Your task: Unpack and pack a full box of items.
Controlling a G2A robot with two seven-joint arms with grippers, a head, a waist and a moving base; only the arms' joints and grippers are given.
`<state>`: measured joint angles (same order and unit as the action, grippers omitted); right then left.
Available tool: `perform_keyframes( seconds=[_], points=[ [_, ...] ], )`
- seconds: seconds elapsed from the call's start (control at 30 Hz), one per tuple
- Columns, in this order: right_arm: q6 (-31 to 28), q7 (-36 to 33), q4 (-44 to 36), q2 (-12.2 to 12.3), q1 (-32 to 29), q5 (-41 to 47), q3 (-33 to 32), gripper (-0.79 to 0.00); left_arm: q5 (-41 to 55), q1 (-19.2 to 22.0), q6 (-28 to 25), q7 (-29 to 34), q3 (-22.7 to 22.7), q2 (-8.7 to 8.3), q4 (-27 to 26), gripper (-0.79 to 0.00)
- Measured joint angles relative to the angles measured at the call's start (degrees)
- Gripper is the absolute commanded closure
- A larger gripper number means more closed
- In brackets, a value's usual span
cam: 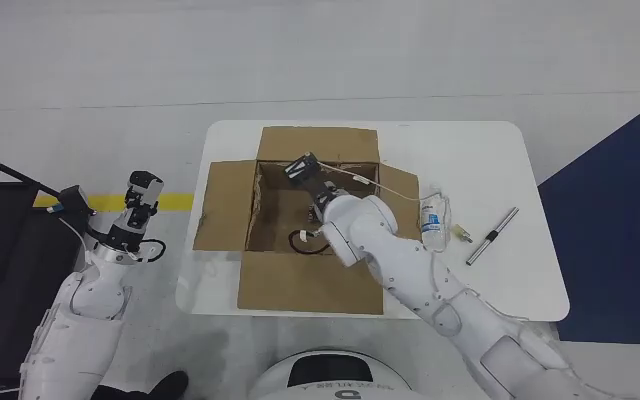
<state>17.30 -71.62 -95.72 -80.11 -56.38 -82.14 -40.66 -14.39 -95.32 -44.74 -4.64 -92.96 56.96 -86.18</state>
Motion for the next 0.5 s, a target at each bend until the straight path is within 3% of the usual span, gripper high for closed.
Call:
perform_keyframes(
  seconds=[0.43,0.5],
  points=[
    [7.7,-4.0,15.9,-5.3,6.3,-5.4,6.1,0.0,0.0,0.0,0.0,0.0,0.0,0.0,0.0,-0.785],
    [8.4,-4.2,17.7,-6.1,7.0,-5.5,6.4,-0.037,0.0,0.0,0.0,0.0,0.0,0.0,0.0,-0.785]
  ],
)
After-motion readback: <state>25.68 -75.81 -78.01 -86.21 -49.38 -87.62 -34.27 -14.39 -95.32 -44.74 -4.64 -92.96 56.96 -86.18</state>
